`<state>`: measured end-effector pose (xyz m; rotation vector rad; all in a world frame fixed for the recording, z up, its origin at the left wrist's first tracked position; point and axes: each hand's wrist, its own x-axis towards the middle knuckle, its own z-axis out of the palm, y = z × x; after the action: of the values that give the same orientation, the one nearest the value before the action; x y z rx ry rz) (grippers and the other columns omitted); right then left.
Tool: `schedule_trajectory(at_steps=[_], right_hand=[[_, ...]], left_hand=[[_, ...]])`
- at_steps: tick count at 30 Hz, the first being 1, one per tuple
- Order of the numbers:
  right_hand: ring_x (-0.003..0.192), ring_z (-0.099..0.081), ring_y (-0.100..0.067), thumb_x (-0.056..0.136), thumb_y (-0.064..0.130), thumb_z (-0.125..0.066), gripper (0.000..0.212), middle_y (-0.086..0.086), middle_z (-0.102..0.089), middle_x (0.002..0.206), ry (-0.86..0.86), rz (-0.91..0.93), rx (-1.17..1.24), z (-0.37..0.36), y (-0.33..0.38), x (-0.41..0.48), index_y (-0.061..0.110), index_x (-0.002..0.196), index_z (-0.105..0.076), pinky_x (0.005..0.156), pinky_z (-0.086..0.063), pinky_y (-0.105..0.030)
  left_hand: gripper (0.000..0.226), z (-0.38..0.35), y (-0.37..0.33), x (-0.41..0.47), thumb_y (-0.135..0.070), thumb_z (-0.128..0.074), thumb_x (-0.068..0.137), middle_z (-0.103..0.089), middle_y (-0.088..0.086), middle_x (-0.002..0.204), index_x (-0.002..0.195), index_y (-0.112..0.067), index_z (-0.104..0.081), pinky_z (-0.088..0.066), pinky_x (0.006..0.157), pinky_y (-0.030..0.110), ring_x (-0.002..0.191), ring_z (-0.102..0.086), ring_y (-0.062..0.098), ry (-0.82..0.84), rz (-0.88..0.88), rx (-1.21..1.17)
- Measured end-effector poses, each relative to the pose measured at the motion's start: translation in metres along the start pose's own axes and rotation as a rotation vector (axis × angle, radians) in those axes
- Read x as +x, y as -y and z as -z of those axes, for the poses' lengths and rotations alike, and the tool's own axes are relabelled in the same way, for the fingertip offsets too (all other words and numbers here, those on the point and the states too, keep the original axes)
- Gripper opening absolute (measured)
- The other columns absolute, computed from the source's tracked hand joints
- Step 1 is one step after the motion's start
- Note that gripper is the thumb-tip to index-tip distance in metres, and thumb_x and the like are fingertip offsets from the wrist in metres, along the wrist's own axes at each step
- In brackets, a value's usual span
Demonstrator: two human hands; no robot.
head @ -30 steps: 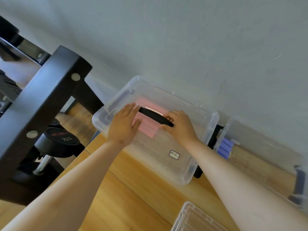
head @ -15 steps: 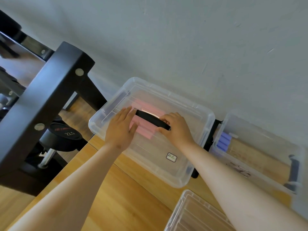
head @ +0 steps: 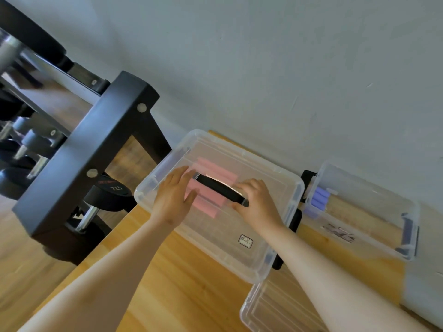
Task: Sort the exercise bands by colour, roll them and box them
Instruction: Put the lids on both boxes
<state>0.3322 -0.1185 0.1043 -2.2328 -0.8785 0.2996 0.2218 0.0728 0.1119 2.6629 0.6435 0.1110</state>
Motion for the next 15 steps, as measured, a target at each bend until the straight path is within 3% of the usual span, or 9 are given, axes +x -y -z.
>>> schedule_trajectory(at_steps=[3,7,10,13,15], right_hand=[[0.116,-0.046,-0.015,0.081,0.025,-0.077,0.045,0.000,-0.055,0.118,-0.195,-0.200,0.046,0.013,0.002,-0.027,0.013,0.121,-0.061,0.095,-0.038,-0.022],[0.125,-0.043,-0.025,0.079,0.035,-0.077,0.062,-0.010,-0.051,0.131,-0.343,-0.461,-0.058,0.018,-0.005,-0.057,0.009,0.130,-0.052,0.100,-0.040,-0.038],[0.132,-0.035,-0.034,0.079,0.035,-0.078,0.075,-0.018,-0.042,0.142,-0.395,-0.590,-0.059,0.017,-0.003,-0.067,0.005,0.138,-0.042,0.105,-0.032,-0.043],[0.137,-0.028,-0.036,0.078,0.039,-0.078,0.090,-0.021,-0.034,0.148,-0.376,-0.688,-0.061,0.012,-0.005,-0.078,0.002,0.146,-0.031,0.111,-0.024,-0.044],[0.138,-0.032,-0.037,0.078,0.044,-0.075,0.098,-0.021,-0.033,0.150,-0.334,-0.744,0.011,0.006,-0.010,-0.086,0.001,0.149,-0.023,0.111,-0.029,-0.045]], left_hand=[[0.053,0.014,0.008,0.008,-0.033,-0.052,0.098,-0.036,0.008,0.152,0.145,-0.014,-0.038,-0.023,0.116,0.047,0.142,-0.029,0.029,-0.124,0.050,0.050],[0.060,0.023,0.023,0.021,-0.040,-0.049,0.098,-0.036,0.015,0.149,0.145,-0.006,-0.033,-0.028,0.113,0.048,0.137,-0.033,0.033,-0.115,0.295,0.043],[0.062,0.025,0.030,0.023,-0.044,-0.046,0.099,-0.039,0.019,0.144,0.144,-0.004,-0.031,-0.037,0.107,0.051,0.131,-0.039,0.036,-0.024,0.421,0.012],[0.064,0.023,0.036,0.023,-0.046,-0.042,0.100,-0.040,0.019,0.144,0.147,-0.005,-0.028,-0.037,0.107,0.052,0.131,-0.040,0.037,0.067,0.399,0.032],[0.066,0.020,0.042,0.023,-0.047,-0.041,0.100,-0.040,0.019,0.144,0.148,-0.005,-0.025,-0.038,0.107,0.051,0.131,-0.040,0.036,0.104,0.366,0.067]])
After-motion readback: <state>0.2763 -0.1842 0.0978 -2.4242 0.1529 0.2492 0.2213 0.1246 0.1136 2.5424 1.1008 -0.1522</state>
